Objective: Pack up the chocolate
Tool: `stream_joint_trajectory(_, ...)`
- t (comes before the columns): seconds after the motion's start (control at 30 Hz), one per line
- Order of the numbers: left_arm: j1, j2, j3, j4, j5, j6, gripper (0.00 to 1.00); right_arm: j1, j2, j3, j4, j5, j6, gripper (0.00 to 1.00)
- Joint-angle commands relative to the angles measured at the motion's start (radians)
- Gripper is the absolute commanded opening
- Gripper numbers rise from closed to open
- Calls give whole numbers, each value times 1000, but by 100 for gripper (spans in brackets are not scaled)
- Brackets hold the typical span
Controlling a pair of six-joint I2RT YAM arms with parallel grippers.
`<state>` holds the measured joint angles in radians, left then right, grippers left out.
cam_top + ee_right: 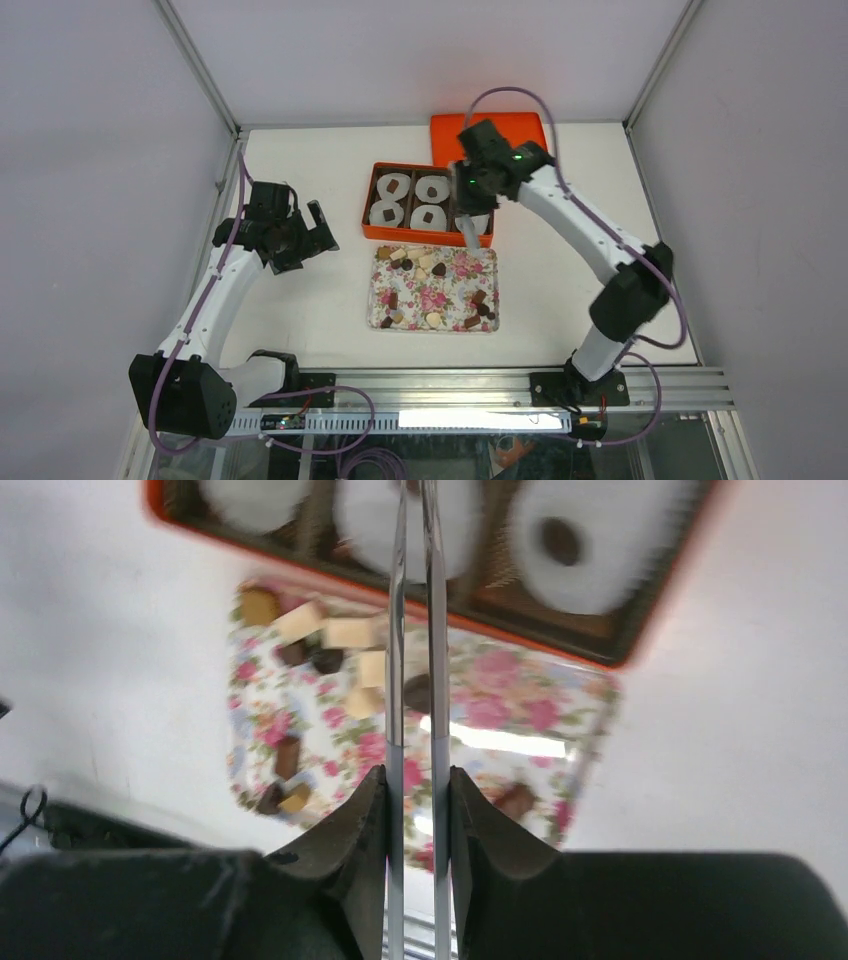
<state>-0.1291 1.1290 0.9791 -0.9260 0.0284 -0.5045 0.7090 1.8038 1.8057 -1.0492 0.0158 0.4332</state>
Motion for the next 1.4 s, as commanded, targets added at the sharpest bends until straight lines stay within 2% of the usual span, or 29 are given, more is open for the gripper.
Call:
stream_joint_trajectory(0.0, 9, 8, 47, 36, 48, 21, 99, -235, -255, -269, 68, 111, -7, 18)
stream_joint_trajectory(0.17, 9, 49, 63, 59, 78, 13, 99, -502, -369, -547, 123, 122, -10, 20)
stream_joint_trajectory(0.27, 9, 54, 64, 70, 88, 8, 99, -591, -385, -641, 154, 186, 4, 20)
stream_joint_trajectory(0.37, 9, 58, 69, 72, 92, 8, 99, -675, -370, -712, 204, 177, 13, 22)
stream_joint_trajectory(0.43, 9, 63, 71, 73, 100, 14, 99, -704, -352, -741, 232, 158, 15, 30)
stream_joint_trajectory(0.53, 9, 73, 73, 74, 111, 18, 99, -706, -339, -753, 249, 153, 22, 61)
stream_joint_trajectory(0.6, 9, 77, 72, 73, 113, 18, 99, -706, -341, -743, 249, 148, 23, 72)
stream_joint_trajectory(0.67, 9, 83, 73, 73, 113, 17, 99, -706, -346, -708, 242, 150, 24, 79)
stream_joint_trajectory(0.87, 9, 104, 92, 81, 106, 6, 99, -706, -269, -507, 254, 121, 17, 81)
stream_joint_trajectory(1.23, 9, 168, 143, 88, 67, 8, 99, -707, 276, 90, 313, 73, -40, 80)
stream_joint_trajectory(1.37, 9, 210, 167, 87, 83, 15, 99, -722, 512, 391, 235, 95, -47, 80)
